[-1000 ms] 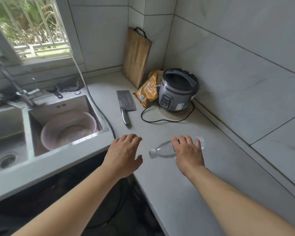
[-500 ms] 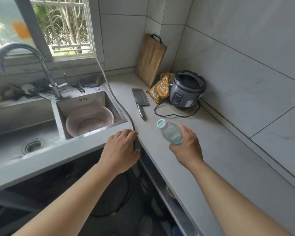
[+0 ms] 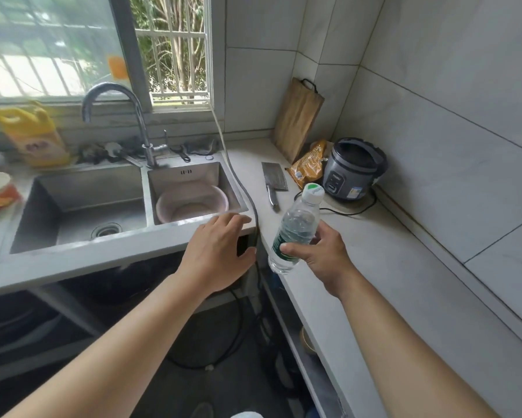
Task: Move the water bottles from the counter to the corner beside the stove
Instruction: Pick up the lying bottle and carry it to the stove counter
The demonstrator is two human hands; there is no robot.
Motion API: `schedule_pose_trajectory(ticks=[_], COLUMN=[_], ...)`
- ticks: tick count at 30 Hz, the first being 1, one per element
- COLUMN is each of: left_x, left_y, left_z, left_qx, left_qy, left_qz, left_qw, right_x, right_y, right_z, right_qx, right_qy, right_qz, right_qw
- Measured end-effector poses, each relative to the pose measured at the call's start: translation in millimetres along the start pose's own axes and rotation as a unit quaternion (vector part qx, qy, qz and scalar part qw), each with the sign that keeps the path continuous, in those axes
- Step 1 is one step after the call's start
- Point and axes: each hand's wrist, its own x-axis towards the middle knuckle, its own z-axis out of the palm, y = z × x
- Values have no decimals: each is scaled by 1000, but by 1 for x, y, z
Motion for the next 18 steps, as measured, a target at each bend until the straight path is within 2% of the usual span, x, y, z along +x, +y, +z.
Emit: schedule_pose_trajectory(ticks=[7, 18], left_x=[-73, -226], left_y=[11, -37], left_z=[-16, -116], left_qx=[1, 47], left_qy=[22, 133], left_qz=[-88, -225], left_qw=[996, 964], right_x=[-21, -100], right_y=[-11, -63], right_z=[25, 173], right_qx=[28, 26], right_qy=[-95, -272], right_qz=[-48, -87], right_qw=[994, 958])
